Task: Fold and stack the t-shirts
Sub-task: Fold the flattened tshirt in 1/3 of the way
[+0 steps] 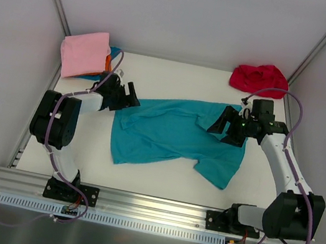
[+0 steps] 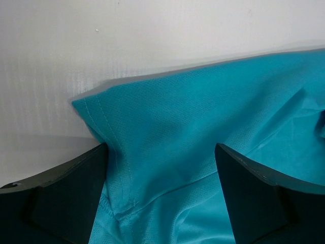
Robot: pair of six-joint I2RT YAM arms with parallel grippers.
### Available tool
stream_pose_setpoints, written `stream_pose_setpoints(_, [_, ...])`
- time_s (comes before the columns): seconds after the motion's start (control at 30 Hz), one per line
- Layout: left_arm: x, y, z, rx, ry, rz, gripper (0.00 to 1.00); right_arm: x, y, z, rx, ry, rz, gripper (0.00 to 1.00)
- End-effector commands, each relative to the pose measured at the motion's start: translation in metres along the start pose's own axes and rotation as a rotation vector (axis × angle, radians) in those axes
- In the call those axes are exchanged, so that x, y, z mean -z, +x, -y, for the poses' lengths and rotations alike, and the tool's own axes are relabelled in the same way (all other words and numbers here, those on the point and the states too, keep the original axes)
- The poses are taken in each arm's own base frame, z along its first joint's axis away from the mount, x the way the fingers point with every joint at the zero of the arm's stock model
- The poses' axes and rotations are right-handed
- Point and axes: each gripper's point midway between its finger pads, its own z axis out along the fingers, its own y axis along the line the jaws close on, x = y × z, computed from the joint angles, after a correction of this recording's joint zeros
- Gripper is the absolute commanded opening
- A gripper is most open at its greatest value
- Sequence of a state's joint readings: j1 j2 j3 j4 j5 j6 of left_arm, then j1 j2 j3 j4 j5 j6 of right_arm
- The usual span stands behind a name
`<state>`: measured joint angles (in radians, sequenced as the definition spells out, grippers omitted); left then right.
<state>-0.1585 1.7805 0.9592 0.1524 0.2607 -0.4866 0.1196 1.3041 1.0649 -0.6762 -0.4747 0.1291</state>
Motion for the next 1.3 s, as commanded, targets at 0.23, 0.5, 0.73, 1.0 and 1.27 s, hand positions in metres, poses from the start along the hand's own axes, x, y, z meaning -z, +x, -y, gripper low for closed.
stream_pose_setpoints(0.23, [0.004,-0.006,0.008,-0.023,-0.009,-0.009,0.00,-0.008,0.000,0.008,0.009,0.014,-0.001,0.85])
stream_pose_setpoints(0.5, [0.013,-0.019,0.007,-0.037,-0.059,0.013,0.00,-0.011,0.002,0.009,0.004,0.011,-0.007,0.85])
stream_pose_setpoints(0.73, [0.018,-0.023,0.001,-0.065,-0.105,0.013,0.07,-0.012,0.003,0.010,0.003,0.010,-0.009,0.85])
stream_pose_setpoints(1.0, [0.018,-0.023,0.000,-0.063,-0.109,0.012,0.20,-0.013,0.003,0.011,0.001,0.014,-0.013,0.85])
stream_pose_setpoints(1.27, [0.021,-0.026,-0.001,-0.070,-0.121,0.018,0.23,-0.015,0.004,0.013,0.002,0.018,-0.019,0.85])
